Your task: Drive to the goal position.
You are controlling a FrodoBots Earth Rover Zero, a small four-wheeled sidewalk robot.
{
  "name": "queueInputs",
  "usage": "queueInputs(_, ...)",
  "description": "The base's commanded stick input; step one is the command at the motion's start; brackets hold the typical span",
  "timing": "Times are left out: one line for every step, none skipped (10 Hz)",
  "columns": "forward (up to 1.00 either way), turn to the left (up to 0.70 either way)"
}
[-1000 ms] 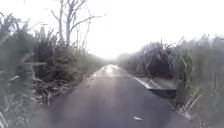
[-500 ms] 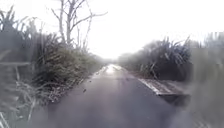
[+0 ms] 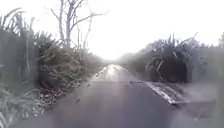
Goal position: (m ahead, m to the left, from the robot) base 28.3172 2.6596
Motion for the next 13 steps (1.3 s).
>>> queueInputs(0.85,0.0)
queueInputs(0.85,0.0)
queueInputs(0.85,0.0)
queueInputs(0.85,0.0)
queueInputs(0.85,-0.34)
queueInputs(0.85,-0.34)
queueInputs(0.85,-0.34)
queueInputs(0.85,-0.34)
queueInputs(0.85,-0.34)
queueInputs(0.85,-0.34)
queueInputs(0.85,0.0)
queueInputs(0.85,0.0)
queueInputs(0.85,0.0)
